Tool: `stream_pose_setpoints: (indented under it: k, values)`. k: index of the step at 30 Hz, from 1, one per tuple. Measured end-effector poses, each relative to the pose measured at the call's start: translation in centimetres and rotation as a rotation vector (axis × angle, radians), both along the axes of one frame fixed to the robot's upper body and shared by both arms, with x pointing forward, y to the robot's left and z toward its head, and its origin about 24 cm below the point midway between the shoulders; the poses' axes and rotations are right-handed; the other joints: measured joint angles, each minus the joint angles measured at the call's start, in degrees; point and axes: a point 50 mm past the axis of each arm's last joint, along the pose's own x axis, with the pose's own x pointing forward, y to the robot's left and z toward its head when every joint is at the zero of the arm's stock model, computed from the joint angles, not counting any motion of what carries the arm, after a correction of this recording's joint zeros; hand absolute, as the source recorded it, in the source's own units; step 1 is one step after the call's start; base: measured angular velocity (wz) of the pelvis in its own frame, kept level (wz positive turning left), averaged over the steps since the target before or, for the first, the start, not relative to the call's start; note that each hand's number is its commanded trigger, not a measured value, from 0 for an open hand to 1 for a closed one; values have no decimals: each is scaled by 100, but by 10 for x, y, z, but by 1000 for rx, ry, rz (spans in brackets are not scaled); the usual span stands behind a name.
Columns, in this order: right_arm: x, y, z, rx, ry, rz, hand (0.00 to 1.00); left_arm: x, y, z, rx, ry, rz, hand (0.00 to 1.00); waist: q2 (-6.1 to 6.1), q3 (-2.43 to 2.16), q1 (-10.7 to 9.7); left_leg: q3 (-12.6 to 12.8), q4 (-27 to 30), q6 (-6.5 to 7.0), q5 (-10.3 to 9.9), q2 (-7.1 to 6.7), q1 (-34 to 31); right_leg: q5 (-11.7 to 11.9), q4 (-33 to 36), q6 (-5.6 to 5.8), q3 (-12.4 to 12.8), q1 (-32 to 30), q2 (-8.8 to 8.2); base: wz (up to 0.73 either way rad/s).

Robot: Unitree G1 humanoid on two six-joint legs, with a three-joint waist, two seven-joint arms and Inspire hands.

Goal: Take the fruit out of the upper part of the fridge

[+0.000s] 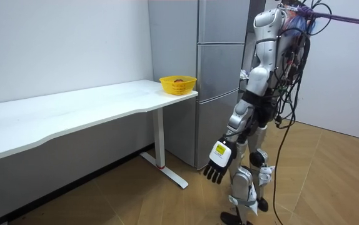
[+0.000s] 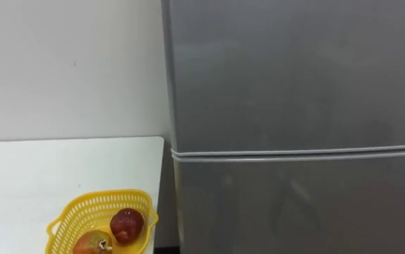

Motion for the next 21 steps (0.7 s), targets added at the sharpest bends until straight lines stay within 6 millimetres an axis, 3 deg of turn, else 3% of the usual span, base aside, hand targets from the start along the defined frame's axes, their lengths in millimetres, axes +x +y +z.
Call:
stream_pose_setpoints:
  k: [8, 21]
  values:
    - [-13, 18, -16, 178, 149, 15, 0, 5, -6, -2, -27, 13, -48, 0, 13, 3, 10, -22, -12, 2, -4, 5, -8, -5, 19, 1, -1, -17, 3, 0]
    - [-57, 42, -35, 531, 241, -418, 0, -11, -23, -7, -117, 104, -6, 0, 31, 4, -11, -166, 30, -1, -10, -4, -3, -18, -12, -3, -135, 88, -41, 5]
